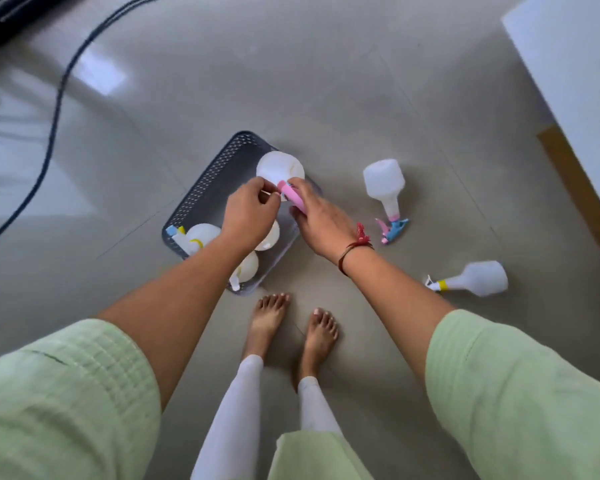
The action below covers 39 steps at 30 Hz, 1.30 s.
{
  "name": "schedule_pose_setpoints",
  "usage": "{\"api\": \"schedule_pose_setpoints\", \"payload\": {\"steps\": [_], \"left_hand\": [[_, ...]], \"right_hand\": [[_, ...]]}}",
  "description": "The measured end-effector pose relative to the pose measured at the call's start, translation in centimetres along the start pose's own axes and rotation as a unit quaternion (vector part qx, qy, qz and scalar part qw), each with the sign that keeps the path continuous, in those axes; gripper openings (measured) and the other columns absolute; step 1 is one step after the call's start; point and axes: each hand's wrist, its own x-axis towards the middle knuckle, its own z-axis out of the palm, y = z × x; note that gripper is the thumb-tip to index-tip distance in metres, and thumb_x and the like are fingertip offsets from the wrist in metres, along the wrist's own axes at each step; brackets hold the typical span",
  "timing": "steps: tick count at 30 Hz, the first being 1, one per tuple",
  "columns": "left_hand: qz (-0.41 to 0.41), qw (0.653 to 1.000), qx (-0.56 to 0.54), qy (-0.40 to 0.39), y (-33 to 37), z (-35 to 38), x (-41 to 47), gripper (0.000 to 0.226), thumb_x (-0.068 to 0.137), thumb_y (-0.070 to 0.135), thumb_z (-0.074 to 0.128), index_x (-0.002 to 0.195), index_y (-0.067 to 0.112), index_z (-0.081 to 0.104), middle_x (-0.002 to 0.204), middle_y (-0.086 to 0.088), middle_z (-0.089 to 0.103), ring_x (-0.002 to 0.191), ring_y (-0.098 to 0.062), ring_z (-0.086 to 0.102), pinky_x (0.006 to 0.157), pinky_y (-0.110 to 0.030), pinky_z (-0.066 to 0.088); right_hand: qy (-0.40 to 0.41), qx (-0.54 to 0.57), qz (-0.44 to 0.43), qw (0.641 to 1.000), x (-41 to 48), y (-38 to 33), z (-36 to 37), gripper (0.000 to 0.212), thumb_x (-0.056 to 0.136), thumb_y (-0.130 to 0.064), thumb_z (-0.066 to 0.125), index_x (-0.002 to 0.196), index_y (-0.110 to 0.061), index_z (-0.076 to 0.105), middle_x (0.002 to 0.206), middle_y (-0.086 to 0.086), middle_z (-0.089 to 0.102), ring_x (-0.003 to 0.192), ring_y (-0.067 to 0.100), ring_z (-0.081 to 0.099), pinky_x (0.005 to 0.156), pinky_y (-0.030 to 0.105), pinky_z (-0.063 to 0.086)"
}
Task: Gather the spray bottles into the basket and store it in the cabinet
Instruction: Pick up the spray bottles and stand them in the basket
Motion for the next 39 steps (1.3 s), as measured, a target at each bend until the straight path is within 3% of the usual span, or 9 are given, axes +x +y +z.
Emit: {"api": "schedule_pose_setpoints", "payload": {"steps": [4,7,9,14,20,23,30,36,39], "left_hand": [[-0.004,0.998,0.014,0.058,-2.4,-3.5,1.3,0.015,0.088,0.021,0.050,0.094,0.015,0.062,0.082,-0.005,0.069,0.080,-0.024,0.064,0.072,-0.037,0.052],[-0.018,0.995,0.010,0.102,-4.4,-6.3,2.1,0.014,0.086,0.021,0.050,0.090,0.018,0.063,0.064,0.008,0.058,0.067,-0.019,0.056,0.058,-0.026,0.037],[-0.027,0.991,0.007,0.128,-5.4,-7.8,2.6,0.016,0.086,0.021,0.050,0.092,0.016,0.064,0.063,0.006,0.056,0.066,-0.018,0.053,0.059,-0.024,0.033],[-0.064,0.986,-0.038,0.152,-8.2,-10.0,3.4,0.019,0.087,0.020,0.047,0.094,0.016,0.064,0.078,-0.008,0.066,0.072,-0.023,0.059,0.071,-0.031,0.047],[-0.088,0.984,-0.071,0.137,-9.4,-8.5,3.4,0.019,0.086,0.018,0.046,0.092,0.017,0.065,0.078,-0.007,0.067,0.069,-0.020,0.055,0.065,-0.027,0.043],[-0.101,0.984,-0.076,0.128,-9.7,-7.5,3.0,0.019,0.087,0.019,0.047,0.092,0.018,0.065,0.083,-0.009,0.070,0.076,-0.025,0.061,0.071,-0.032,0.048],[-0.086,0.988,-0.073,0.103,-10.8,-6.3,2.3,0.017,0.087,0.018,0.048,0.091,0.016,0.065,0.084,-0.011,0.071,0.070,-0.022,0.058,0.064,-0.028,0.043],[-0.079,0.990,-0.030,0.117,-10.8,-6.0,0.9,0.016,0.087,0.022,0.047,0.091,0.022,0.063,0.081,-0.005,0.070,0.069,-0.017,0.055,0.070,-0.031,0.045],[-0.042,0.991,-0.028,0.121,-9.0,-5.0,0.1,0.013,0.087,0.022,0.048,0.087,0.023,0.061,0.075,-0.003,0.067,0.067,-0.017,0.055,0.064,-0.027,0.042]], "right_hand": [[-0.021,-0.068,-0.026,0.997,3.5,-2.9,1.0,0.044,0.097,-0.033,0.038,0.139,-0.026,0.027,0.101,0.017,0.067,0.084,0.036,0.064,0.063,0.037,0.043],[-0.051,-0.119,-0.042,0.991,6.0,-4.9,2.1,0.041,0.097,-0.032,0.037,0.136,-0.021,0.030,0.097,0.019,0.067,0.082,0.038,0.063,0.060,0.035,0.037],[-0.070,-0.153,-0.049,0.985,7.6,-5.9,2.7,0.038,0.097,-0.032,0.037,0.131,-0.016,0.034,0.101,0.021,0.066,0.086,0.040,0.063,0.062,0.036,0.037],[-0.104,-0.191,-0.047,0.975,10.3,-7.8,4.4,0.036,0.099,-0.036,0.033,0.118,-0.008,0.043,0.108,0.020,0.064,0.096,0.040,0.062,0.067,0.037,0.036],[-0.121,-0.199,-0.030,0.972,10.9,-8.6,6.4,0.036,0.099,-0.036,0.033,0.118,-0.008,0.045,0.110,0.018,0.064,0.098,0.038,0.061,0.068,0.036,0.037],[-0.125,-0.194,-0.014,0.973,10.7,-8.7,7.5,0.036,0.100,-0.036,0.032,0.119,-0.009,0.044,0.112,0.017,0.064,0.100,0.038,0.061,0.069,0.036,0.037],[-0.108,-0.195,0.024,0.975,9.8,-8.3,9.6,0.036,0.099,-0.036,0.031,0.123,-0.013,0.042,0.115,0.014,0.065,0.105,0.034,0.061,0.088,0.041,0.039],[-0.059,-0.136,0.058,0.987,7.7,-7.8,8.7,0.066,0.086,-0.066,0.036,0.131,-0.017,0.036,0.117,0.012,0.064,0.110,0.034,0.057,0.090,0.044,0.034],[-0.006,-0.088,0.081,0.993,5.8,-6.2,6.8,0.072,0.087,-0.067,0.033,0.139,-0.018,0.030,0.131,0.013,0.056,0.120,0.034,0.050,0.095,0.048,0.034]]}}
